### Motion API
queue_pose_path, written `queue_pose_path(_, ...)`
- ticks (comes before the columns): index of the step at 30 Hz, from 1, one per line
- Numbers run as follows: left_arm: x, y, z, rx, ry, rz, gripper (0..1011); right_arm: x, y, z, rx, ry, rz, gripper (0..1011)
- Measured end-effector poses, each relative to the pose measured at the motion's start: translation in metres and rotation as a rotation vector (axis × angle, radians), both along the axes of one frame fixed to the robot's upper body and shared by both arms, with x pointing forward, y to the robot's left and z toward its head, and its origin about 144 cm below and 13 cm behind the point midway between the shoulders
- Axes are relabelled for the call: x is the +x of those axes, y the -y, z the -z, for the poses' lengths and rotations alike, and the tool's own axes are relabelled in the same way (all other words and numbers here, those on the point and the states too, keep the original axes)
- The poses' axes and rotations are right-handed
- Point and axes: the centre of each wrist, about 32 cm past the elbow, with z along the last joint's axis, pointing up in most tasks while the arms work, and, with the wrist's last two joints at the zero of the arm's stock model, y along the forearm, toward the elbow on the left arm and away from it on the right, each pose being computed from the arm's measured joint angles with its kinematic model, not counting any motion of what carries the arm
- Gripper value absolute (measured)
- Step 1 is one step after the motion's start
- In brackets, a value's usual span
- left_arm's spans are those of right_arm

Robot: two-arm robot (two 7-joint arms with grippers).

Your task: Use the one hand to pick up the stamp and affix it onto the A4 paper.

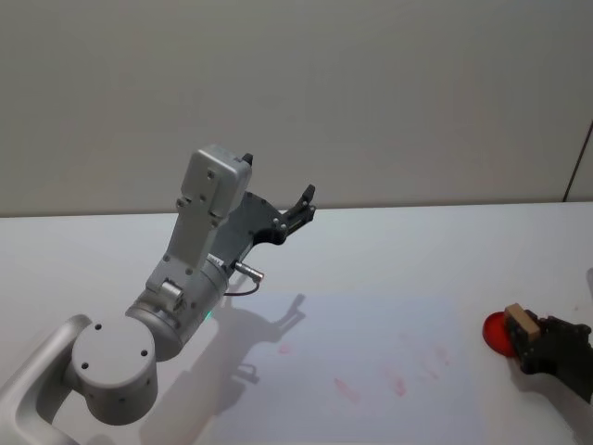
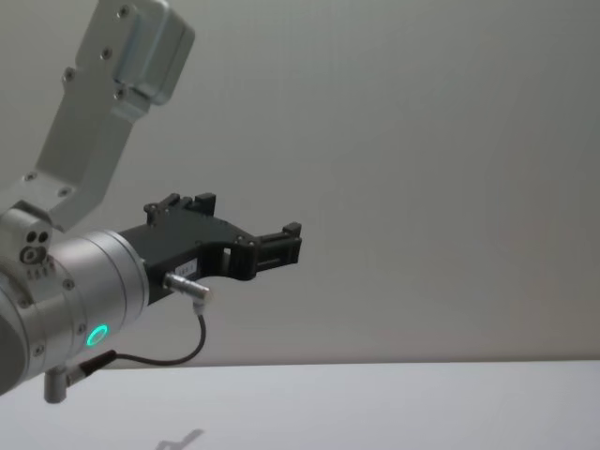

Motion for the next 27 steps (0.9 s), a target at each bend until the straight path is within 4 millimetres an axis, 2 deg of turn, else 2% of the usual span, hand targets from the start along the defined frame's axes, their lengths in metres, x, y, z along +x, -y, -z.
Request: queue_pose_path(27,0.0000,0.0000,0.0000,0.000,0.000,0.000,1001,0.0014,-0.0051,-0.0050,0.015,-0.006,0.010,221)
